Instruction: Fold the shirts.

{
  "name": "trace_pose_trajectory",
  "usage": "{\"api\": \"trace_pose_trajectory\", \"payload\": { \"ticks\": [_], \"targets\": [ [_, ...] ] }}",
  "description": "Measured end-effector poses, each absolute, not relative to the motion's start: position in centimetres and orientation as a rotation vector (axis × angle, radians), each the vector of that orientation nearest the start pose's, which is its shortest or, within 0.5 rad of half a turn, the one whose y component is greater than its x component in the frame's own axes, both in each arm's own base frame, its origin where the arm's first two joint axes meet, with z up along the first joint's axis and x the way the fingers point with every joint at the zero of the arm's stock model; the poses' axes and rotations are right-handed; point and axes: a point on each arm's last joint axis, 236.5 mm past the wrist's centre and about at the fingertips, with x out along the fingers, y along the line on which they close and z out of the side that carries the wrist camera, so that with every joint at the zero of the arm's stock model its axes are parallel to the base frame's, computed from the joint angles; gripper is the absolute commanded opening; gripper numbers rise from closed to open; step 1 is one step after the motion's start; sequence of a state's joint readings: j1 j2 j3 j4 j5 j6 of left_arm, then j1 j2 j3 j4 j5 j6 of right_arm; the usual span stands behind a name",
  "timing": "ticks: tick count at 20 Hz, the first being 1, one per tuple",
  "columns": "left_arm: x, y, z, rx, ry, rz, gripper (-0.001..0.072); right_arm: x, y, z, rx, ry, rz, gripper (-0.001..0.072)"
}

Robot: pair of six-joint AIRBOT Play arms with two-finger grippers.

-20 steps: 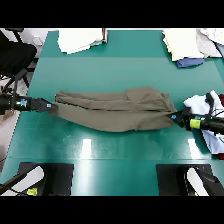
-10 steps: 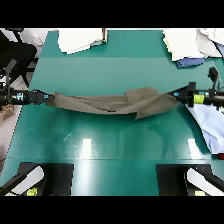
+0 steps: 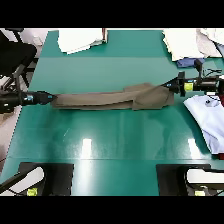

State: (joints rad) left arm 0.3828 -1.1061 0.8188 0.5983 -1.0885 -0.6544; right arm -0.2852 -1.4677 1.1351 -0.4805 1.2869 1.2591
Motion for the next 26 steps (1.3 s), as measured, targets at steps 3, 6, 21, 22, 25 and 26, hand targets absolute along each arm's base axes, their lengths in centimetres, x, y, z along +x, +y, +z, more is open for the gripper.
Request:
{"api": "trace_pose_trajectory", "payload": {
  "ticks": [3, 6, 21, 22, 25, 26],
  "targets": [
    [38.5, -4.2, 3.2, -0.272, 0.807, -0.496, 0.0021, 42.0, 8.4, 2.6, 0.971, 1.197, 0.510, 0.0024],
    [39.7, -3.8, 2.6, -0.206, 0.786, -0.451, 0.0021, 41.7, 7.9, 1.0, 0.941, 1.237, 0.489, 0.0024],
    [36.9, -2.7, -2.8, -0.092, 0.925, -0.411, 0.0208, 41.5, 7.8, -2.6, 0.902, 1.287, 0.516, 0.0237],
    [37.1, -2.6, -2.8, -0.092, 0.920, -0.402, 0.0209, 41.5, 7.9, -2.5, 0.903, 1.281, 0.523, 0.0251],
    [37.4, -2.3, -2.6, -0.090, 0.910, -0.387, 0.0490, 41.6, 8.0, -2.1, 0.902, 1.271, 0.544, 0.0292],
    [37.6, -2.2, -2.4, -0.090, 0.904, -0.383, 0.0491, 41.7, 8.0, -1.8, 0.899, 1.267, 0.554, 0.0387]
  ]
}}
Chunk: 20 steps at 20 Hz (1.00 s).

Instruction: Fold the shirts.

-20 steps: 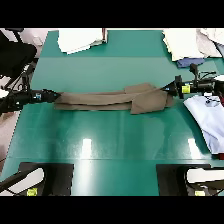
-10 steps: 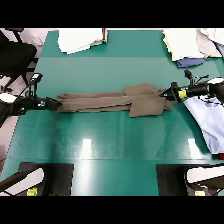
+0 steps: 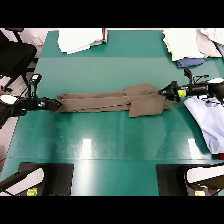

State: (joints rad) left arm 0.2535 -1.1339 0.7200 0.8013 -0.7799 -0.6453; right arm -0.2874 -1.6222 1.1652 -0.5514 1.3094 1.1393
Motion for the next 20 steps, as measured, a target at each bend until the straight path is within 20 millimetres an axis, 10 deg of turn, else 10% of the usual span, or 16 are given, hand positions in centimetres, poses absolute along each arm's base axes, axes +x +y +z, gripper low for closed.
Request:
{"api": "trace_pose_trajectory", "payload": {
  "ticks": [10, 12, 15, 20],
  "targets": [
    [40.5, -2.2, 7.9, -0.029, 0.686, -0.383, 0.0491, 43.6, 1.4, 5.7, 0.840, 1.079, 0.520, 0.0615],
    [39.8, -4.5, 9.6, -0.042, 0.668, -0.453, 0.0471, 43.0, -0.7, 6.6, 0.814, 1.063, 0.474, 0.0685],
    [38.4, -10.2, 10.5, -0.033, 0.670, -0.604, 0.0021, 42.1, -3.1, 7.1, 0.793, 1.054, 0.414, 0.0685],
    [37.7, -20.5, 9.1, -0.082, 0.704, -0.749, 0.0020, 41.5, -4.6, 7.2, 0.783, 1.055, 0.370, 0.0685]
  ]
}}
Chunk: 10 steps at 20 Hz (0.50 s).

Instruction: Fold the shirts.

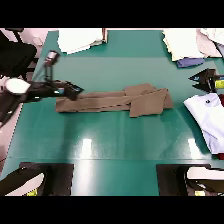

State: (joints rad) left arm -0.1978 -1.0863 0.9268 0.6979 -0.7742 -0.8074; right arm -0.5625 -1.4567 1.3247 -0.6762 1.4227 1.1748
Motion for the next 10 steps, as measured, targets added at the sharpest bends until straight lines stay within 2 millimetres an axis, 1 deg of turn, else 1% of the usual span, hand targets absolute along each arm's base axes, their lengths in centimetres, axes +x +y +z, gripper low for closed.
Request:
{"api": "trace_pose_trajectory", "payload": {
  "ticks": [1, 4, 6, 8, 10],
  "targets": [
    [37.8, -22.3, 8.1, -0.098, 0.731, -0.766, 0.0020, 41.5, -4.7, 7.2, 0.783, 1.055, 0.367, 0.0685],
    [37.8, -27.4, 3.7, -0.138, 0.855, -0.809, 0.0020, 41.0, -5.1, 6.7, 0.763, 1.078, 0.350, 0.0690],
    [37.9, -30.2, 0.8, -0.165, 0.939, -0.818, 0.0020, 40.5, -5.2, 5.9, 0.759, 1.114, 0.348, 0.0705],
    [38.1, -31.7, -1.6, -0.198, 1.013, -0.805, 0.0021, 40.2, -5.0, 4.7, 0.765, 1.157, 0.356, 0.0709],
    [38.1, -32.4, -3.7, -0.217, 1.077, -0.777, 0.0020, 39.8, -4.3, 3.4, 0.773, 1.212, 0.379, 0.0709]
  ]
}}
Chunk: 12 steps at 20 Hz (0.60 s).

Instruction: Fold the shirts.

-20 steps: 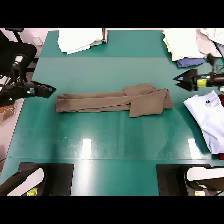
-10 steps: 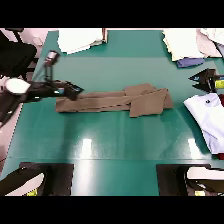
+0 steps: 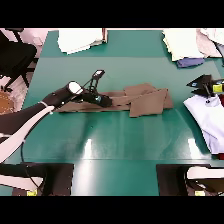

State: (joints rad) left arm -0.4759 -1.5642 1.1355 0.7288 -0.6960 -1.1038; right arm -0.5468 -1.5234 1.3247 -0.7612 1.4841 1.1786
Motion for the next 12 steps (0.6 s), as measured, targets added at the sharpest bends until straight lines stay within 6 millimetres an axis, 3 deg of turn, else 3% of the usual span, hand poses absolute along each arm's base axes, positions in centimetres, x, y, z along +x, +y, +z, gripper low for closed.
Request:
{"api": "trace_pose_trajectory", "payload": {
  "ticks": [4, 12],
  "targets": [
    [37.7, -31.8, -6.5, -0.176, 1.162, -0.723, 0.0020, 39.4, -2.6, 0.0, 0.774, 1.326, 0.414, 0.0719],
    [37.8, -31.1, -7.6, -0.144, 1.190, -0.684, 0.0020, 39.1, 0.4, -4.5, 0.751, 1.453, 0.488, 0.0720]
  ]
}}
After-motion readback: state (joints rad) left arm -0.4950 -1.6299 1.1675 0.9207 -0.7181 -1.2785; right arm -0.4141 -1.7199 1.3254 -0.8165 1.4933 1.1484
